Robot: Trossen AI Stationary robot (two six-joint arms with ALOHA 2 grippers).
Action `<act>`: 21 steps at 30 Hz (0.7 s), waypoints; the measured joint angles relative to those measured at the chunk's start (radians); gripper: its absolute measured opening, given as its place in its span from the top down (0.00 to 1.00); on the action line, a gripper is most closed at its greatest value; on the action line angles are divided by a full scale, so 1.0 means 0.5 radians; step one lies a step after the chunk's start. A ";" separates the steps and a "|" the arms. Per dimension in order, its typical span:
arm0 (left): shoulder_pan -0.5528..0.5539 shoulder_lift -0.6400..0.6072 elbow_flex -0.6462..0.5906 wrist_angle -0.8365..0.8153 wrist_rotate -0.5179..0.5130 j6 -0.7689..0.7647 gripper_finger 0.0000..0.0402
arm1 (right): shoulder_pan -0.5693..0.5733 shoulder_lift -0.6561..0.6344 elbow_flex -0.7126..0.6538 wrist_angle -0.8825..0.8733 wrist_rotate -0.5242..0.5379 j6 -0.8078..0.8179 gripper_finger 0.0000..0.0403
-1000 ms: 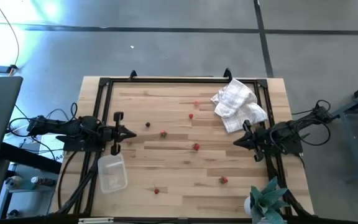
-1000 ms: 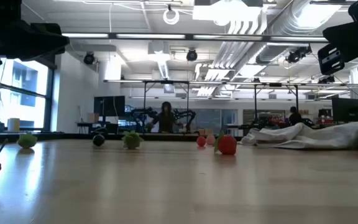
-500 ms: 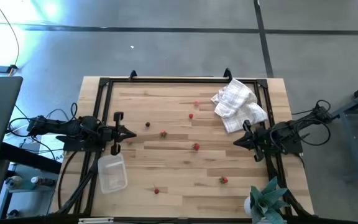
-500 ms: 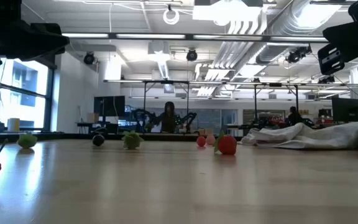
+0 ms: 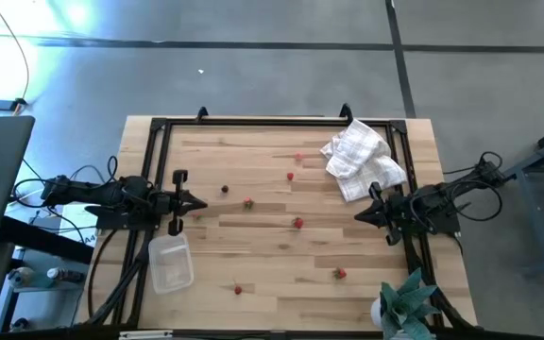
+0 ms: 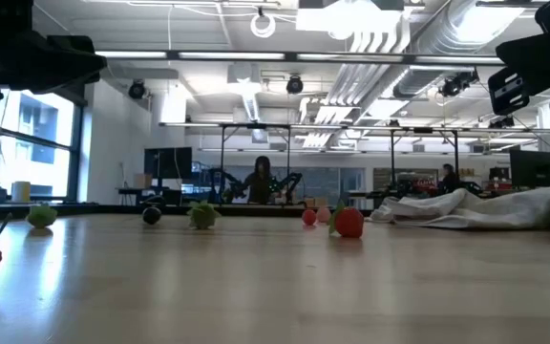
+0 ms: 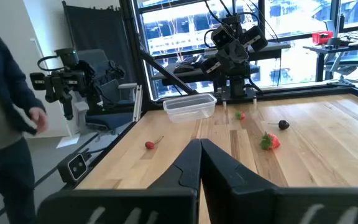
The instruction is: Pick and placing Produce into tupperware
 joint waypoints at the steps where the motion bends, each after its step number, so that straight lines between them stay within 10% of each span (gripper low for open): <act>1: 0.001 -0.001 0.000 0.000 -0.001 0.000 0.99 | 0.000 0.000 0.000 0.001 0.000 0.000 1.00; 21: 0.000 0.000 0.000 0.002 -0.017 0.001 0.99 | 0.000 0.000 0.000 0.001 0.001 0.000 1.00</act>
